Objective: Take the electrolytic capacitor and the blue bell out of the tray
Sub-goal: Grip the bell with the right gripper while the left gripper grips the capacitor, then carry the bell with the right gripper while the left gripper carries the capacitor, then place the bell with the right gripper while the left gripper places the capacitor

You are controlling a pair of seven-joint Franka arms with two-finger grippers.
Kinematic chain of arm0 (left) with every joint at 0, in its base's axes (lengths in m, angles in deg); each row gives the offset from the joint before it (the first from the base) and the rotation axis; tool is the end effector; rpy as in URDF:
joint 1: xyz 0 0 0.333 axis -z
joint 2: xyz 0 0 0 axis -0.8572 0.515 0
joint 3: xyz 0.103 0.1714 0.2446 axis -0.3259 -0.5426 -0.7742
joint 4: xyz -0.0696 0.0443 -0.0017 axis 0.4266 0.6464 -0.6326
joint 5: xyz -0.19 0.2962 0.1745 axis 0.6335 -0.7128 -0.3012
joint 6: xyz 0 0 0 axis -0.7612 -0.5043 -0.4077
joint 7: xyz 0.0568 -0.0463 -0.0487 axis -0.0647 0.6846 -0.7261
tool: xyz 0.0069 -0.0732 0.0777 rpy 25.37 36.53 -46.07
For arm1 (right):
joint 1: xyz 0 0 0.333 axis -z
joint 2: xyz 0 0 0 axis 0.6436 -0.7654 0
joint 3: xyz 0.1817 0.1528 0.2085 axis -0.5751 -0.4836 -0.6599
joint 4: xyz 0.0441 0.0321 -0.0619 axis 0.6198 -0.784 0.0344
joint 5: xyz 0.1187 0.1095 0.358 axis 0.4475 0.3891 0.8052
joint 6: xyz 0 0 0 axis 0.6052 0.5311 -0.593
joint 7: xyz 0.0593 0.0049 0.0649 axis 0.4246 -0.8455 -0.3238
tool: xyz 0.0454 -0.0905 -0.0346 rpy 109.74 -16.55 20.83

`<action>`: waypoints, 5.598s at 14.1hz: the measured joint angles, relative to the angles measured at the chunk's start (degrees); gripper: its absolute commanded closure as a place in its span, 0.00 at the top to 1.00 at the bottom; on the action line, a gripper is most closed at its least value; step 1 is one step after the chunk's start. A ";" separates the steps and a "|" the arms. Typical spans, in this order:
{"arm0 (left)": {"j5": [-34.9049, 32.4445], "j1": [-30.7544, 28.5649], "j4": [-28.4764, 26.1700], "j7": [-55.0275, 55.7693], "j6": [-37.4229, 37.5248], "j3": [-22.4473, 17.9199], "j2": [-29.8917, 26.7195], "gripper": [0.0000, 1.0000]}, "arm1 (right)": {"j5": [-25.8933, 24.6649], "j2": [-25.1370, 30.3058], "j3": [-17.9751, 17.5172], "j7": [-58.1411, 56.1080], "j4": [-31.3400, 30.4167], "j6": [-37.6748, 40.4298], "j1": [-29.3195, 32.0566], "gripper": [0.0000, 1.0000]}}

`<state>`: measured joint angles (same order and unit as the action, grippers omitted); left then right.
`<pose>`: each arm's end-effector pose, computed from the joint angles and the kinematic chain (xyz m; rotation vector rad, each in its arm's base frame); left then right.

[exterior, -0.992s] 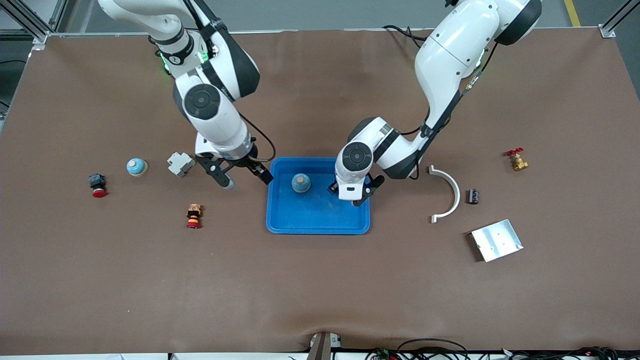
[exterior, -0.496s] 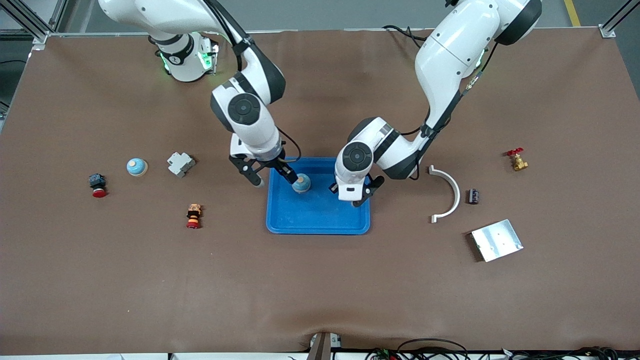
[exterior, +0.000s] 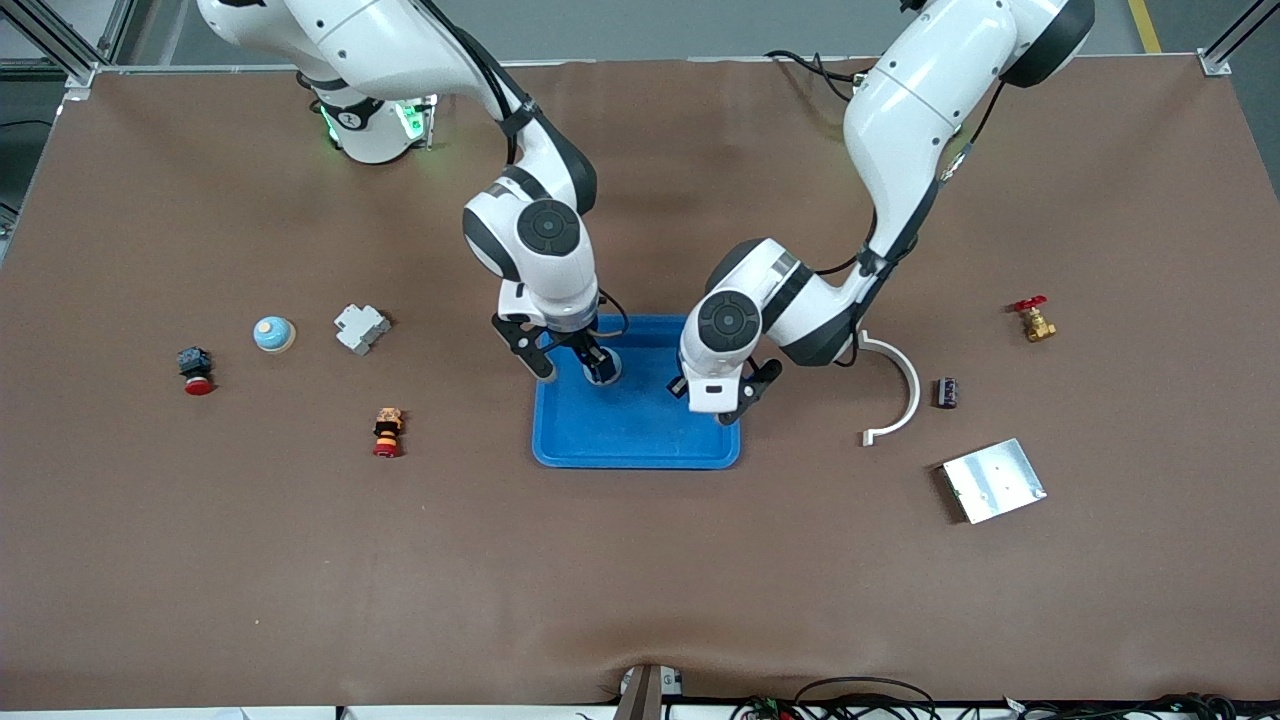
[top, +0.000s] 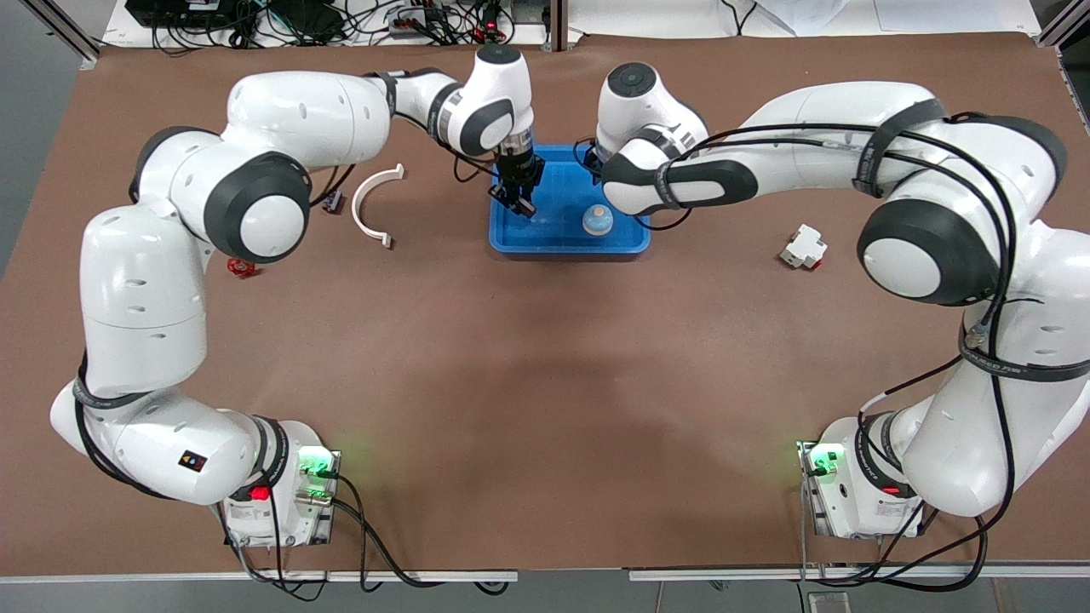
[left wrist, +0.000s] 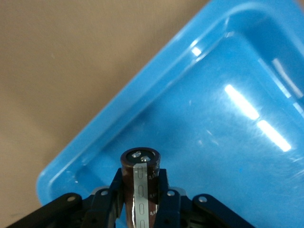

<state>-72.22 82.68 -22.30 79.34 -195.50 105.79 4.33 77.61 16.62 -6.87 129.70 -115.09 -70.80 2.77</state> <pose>0.5450 -0.4331 0.2131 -2.8644 -1.1899 0.2656 0.4981 0.4343 0.2424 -2.8427 1.2903 -0.1250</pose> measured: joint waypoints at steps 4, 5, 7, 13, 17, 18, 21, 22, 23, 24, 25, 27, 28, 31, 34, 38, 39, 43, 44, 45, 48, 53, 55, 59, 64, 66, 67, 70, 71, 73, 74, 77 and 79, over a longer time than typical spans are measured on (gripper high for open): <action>-0.09 -3.71 0.65 -15.61 6.63 0.09 -2.85 0.00 | -1.26 -2.23 0.05 1.90 1.26 0.01 -0.40 1.00; -0.09 -4.74 0.62 -18.68 7.40 0.13 -3.55 0.00 | -1.39 -2.71 0.06 2.43 1.63 0.01 -0.40 1.00; -0.09 -6.04 0.17 -24.74 8.16 0.15 -4.84 0.00 | -1.43 -3.74 0.08 2.79 2.46 0.00 -0.41 1.00; -1.06 -11.70 -3.60 -42.33 8.94 0.06 -6.54 0.00 | -1.44 -5.46 0.09 3.25 3.47 -0.27 -0.42 1.00; -2.43 -14.60 -5.84 -48.90 8.94 0.09 -7.72 0.00 | -1.44 -6.34 0.09 3.77 4.02 -0.81 -0.43 1.00; -2.56 -15.12 -6.42 -50.22 8.93 0.08 -8.06 0.00 | -1.44 -6.52 0.09 4.16 4.03 -1.09 -0.43 1.00; -3.67 -17.06 -9.27 -53.98 8.82 0.08 -9.44 0.00 | -1.44 -7.59 0.04 4.98 4.53 -1.73 -0.49 1.00; -4.34 -17.80 -10.14 -54.84 8.76 0.10 -9.82 0.00 | -1.44 -8.01 0.00 5.05 4.96 -1.79 -0.68 1.00; -4.79 -18.63 -10.86 -55.52 8.74 0.09 -10.16 0.00 | -1.44 -8.42 -0.01 5.36 5.50 -1.79 -1.00 1.00; -4.88 -19.34 -11.62 -56.24 8.63 0.10 -10.50 0.00 | -1.44 -8.84 -0.01 5.94 5.96 -1.79 -1.35 1.00; -4.93 -19.90 -12.47 -56.74 8.12 0.11 -10.80 0.00 | -1.44 -9.19 -0.01 6.32 6.31 -1.79 -1.65 1.00; -4.98 -20.84 -15.12 -58.08 5.13 0.11 -11.74 0.00 | -1.44 -9.51 0.00 6.78 6.63 -1.78 -1.87 1.00; -4.98 -21.16 -16.45 -58.73 3.68 0.11 -12.19 0.00 | -1.44 -9.59 0.02 6.82 6.89 -1.78 -1.87 1.00; -4.98 -21.50 -18.19 -60.65 1.74 0.09 -12.49 0.00 | -1.44 -9.68 0.06 6.82 7.28 -1.72 -1.87 1.00; -4.99 -22.88 -18.73 -65.16 1.49 0.01 -12.49 0.00 | -1.49 -9.70 0.11 6.76 7.30 -1.63 -1.87 0.81; -6.53 -23.98 -19.11 -66.60 0.82 0.02 -12.30 0.00 | -1.67 -9.78 0.11 6.41 7.32 -1.58 -1.88 0.00; -6.75 -23.96 -19.12 -66.60 0.58 0.05 -12.18 0.00 | -1.67 -9.77 0.11 6.43 7.41 -1.58 -1.88 0.00; -6.81 -23.61 -19.15 -66.59 -1.07 0.16 -11.15 0.01 | -1.67 -9.80 0.16 6.41 7.66 -1.58 -1.88 0.00; -6.81 -23.45 -19.14 -66.58 -1.47 0.20 -10.87 0.01 | -1.67 -9.80 0.22 6.40 7.81 -1.58 -1.88 0.00; -6.81 -23.32 -19.12 -66.57 -1.81 0.23 -10.60 0.01 | -1.67 -9.81 0.38 6.40 8.11 -1.54 -1.86 0.00; -6.81 -23.22 -19.00 -66.55 -2.33 0.23 -9.89 0.01 | -1.67 -9.79 0.70 4.89 11.18 3.25 -1.04 0.00; -6.82 -23.21 -18.57 -66.54 -3.32 0.23 -8.78 0.02 | -1.45 -6.63 0.77 -5.63 15.57 13.63 3.06 0.00; -6.83 -23.21 -18.56 -66.50 -3.74 0.23 -8.53 0.05 | -1.08 -3.69 0.80 -10.06 13.69 14.27 5.67 0.00; -6.84 -23.21 -18.52 -66.45 -4.53 0.20 -8.01 0.09 | 1.23 3.79 0.82 -18.57 5.65 13.94 10.29 0.00; -6.84 -23.21 -18.45 -66.33 -4.64 0.19 -7.90 0.60 | 1.48 12.34 0.89 -30.12 -7.54 5.16 15.76 0.00; -6.84 -23.21 -18.37 -65.15 -4.65 0.20 -7.90 0.89 | 1.52 15.49 0.96 -37.54 -12.82 3.88 19.73 0.00; -6.84 -23.21 -18.32 -64.84 -4.65 0.20 -7.90 0.97 | 1.70 16.96 1.01 -41.71 -15.03 3.48 22.15 0.00; -6.84 -23.22 -18.07 -64.40 -4.66 0.20 -7.90 1.00 | 6.63 20.29 1.15 -56.88 -20.79 1.48 29.69 0.00; -6.84 -23.23 -17.97 -64.37 -4.66 0.20 -7.90 1.00 | 8.42 20.93 1.22 -62.51 -22.00 1.12 32.16 0.00; -6.84 -23.35 -17.75 -64.33 -4.66 0.20 -7.98 1.00 | 9.80 21.52 1.34 -71.93 -23.02 1.02 36.87 0.00; -6.85 -23.49 -17.65 -64.31 -4.63 0.20 -8.18 1.00 | 9.93 21.53 1.37 -75.97 -23.07 1.02 39.04 0.00; -6.85 -23.95 -17.56 -64.31 -3.66 0.19 -9.67 1.00 | 9.99 21.53 1.47 -83.65 -23.14 0.86 43.19 0.00; -6.85 -24.35 -17.56 -64.31 -2.16 0.16 -11.22 1.00 | 9.99 21.52 1.40 -84.52 -23.26 0.10 43.57 0.00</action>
<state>-79.07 58.33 -39.86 15.03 -197.66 105.94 -6.90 87.60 38.14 -5.48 45.18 -138.35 -70.71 46.34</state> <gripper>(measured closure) 0.000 0.330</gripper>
